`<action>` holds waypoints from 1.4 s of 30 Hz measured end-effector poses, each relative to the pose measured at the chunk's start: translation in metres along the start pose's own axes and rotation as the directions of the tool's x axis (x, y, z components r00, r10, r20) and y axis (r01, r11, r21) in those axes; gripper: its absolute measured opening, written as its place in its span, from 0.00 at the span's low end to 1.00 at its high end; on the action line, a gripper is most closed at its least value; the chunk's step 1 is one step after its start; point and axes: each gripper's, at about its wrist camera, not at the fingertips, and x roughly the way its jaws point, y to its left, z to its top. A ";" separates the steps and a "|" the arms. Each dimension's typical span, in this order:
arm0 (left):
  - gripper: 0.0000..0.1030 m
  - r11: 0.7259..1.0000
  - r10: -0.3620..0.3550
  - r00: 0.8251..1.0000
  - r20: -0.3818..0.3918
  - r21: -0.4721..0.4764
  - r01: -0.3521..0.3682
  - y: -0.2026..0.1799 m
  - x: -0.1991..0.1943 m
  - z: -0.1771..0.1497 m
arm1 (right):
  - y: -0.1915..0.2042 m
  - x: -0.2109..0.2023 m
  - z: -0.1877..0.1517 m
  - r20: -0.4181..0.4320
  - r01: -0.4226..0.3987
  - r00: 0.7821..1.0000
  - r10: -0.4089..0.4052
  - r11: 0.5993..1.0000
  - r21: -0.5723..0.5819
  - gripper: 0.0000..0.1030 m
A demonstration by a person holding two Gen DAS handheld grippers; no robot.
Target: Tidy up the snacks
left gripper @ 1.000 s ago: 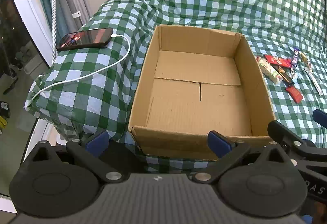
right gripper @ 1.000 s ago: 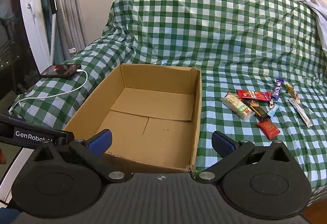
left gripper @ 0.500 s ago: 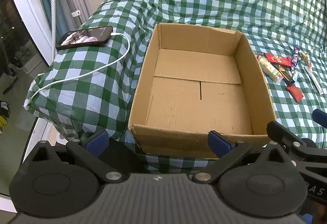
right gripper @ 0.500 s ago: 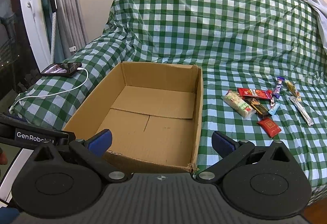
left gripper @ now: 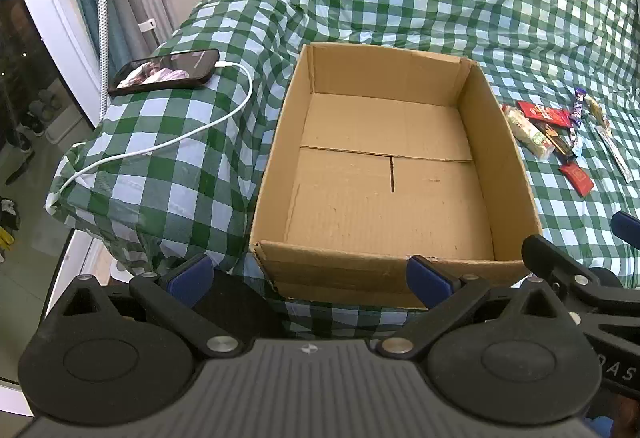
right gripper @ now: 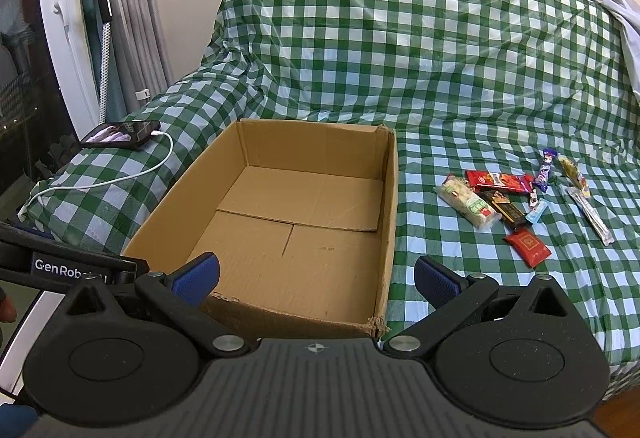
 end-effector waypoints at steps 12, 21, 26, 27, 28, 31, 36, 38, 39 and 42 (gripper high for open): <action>1.00 1.000 -0.004 1.000 -0.004 -0.001 0.004 -0.011 0.029 -0.006 | 0.004 0.002 -0.001 0.001 0.002 1.000 -0.002 1.000 -0.005 1.00; 1.00 1.000 -0.003 1.000 -0.006 0.000 0.003 -0.013 0.037 -0.009 | 0.004 0.003 -0.001 -0.008 0.006 1.000 -0.006 1.000 -0.009 1.00; 1.00 1.000 -0.004 1.000 -0.006 0.002 0.004 -0.014 0.040 -0.011 | 0.005 0.004 -0.001 -0.011 0.009 1.000 -0.009 1.000 -0.011 1.00; 1.00 1.000 -0.004 1.000 -0.005 0.002 0.004 -0.014 0.040 -0.011 | 0.005 0.004 -0.002 -0.010 0.009 1.000 -0.009 1.000 -0.012 1.00; 1.00 1.000 -0.005 1.000 -0.006 0.002 0.005 -0.014 0.040 -0.011 | 0.005 0.004 -0.001 -0.009 0.009 1.000 -0.009 1.000 -0.012 1.00; 1.00 1.000 -0.006 1.000 -0.009 0.002 0.006 -0.015 0.042 -0.012 | 0.005 0.004 0.000 -0.012 0.011 1.000 -0.011 1.000 -0.014 1.00; 1.00 1.000 -0.007 1.000 -0.010 0.002 0.007 -0.015 0.045 -0.014 | 0.005 0.005 -0.001 -0.012 0.010 1.000 -0.010 1.000 -0.013 1.00; 1.00 1.000 -0.006 1.000 -0.010 0.002 0.006 -0.015 0.045 -0.014 | 0.006 0.005 -0.001 -0.016 0.013 1.000 -0.014 1.000 -0.016 1.00; 1.00 1.000 -0.006 1.000 -0.010 0.002 0.006 -0.015 0.044 -0.014 | 0.005 0.005 0.000 -0.016 0.013 1.000 -0.014 1.000 -0.017 1.00; 1.00 1.000 -0.007 1.000 -0.010 0.002 0.007 -0.015 0.045 -0.015 | 0.005 0.005 0.000 -0.015 0.012 1.000 -0.012 1.000 -0.015 1.00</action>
